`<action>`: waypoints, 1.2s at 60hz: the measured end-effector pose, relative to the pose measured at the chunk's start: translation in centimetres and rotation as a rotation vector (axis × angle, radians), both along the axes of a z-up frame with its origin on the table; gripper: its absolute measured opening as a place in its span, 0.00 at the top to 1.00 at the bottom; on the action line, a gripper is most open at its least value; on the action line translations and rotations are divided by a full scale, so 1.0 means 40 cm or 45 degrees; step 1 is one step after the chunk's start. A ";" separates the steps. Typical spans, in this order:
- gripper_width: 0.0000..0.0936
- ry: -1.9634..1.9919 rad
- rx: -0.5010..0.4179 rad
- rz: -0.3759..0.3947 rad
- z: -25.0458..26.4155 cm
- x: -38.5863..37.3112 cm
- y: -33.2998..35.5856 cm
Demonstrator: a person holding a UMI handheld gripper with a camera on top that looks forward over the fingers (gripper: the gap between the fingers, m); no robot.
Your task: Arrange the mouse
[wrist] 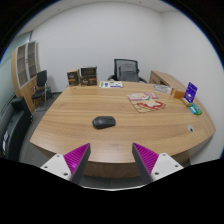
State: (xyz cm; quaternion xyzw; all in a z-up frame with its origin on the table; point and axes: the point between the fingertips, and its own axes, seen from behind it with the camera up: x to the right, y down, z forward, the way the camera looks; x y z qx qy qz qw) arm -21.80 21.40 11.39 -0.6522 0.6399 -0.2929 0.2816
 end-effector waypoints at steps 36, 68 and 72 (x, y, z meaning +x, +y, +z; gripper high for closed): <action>0.07 0.036 -0.001 -0.068 -0.279 0.308 0.122; 0.08 0.025 0.021 -0.048 -0.324 0.528 0.142; 0.09 0.032 0.021 -0.024 -0.324 0.557 0.154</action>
